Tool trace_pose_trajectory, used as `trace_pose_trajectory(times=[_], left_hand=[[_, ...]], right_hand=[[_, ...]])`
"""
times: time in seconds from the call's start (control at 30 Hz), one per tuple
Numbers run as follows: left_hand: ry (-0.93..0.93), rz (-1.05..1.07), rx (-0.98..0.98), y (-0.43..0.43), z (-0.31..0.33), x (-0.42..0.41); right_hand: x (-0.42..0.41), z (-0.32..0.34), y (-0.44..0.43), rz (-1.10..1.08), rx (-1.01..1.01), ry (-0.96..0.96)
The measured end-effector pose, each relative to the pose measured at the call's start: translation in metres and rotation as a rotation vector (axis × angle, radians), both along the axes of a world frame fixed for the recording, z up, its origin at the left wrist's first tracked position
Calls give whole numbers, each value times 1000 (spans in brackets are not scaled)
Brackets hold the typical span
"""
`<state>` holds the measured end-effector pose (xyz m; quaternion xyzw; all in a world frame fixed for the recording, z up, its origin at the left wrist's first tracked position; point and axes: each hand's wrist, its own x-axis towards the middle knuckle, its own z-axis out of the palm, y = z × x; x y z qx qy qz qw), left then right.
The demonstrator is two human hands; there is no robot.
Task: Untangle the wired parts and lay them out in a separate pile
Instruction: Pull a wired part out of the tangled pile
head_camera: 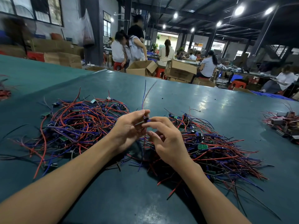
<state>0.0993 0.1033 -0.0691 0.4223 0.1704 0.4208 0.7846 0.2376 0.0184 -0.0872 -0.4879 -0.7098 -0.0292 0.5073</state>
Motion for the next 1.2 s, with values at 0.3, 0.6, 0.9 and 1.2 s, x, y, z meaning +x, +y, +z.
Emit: trace_pose_trajectory(times=[0.3, 0.6, 0.9, 1.2], left_hand=[[72, 107, 177, 5, -1, -5], [97, 63, 250, -3, -6, 4], [137, -13, 244, -6, -10, 3], [94, 214, 84, -2, -5, 7]], right_hand=[[-10, 14, -9, 6, -158, 529], [-10, 19, -7, 132, -323, 748], [-14, 20, -6, 141, -404, 732], [-24, 21, -11, 67, -270, 471]])
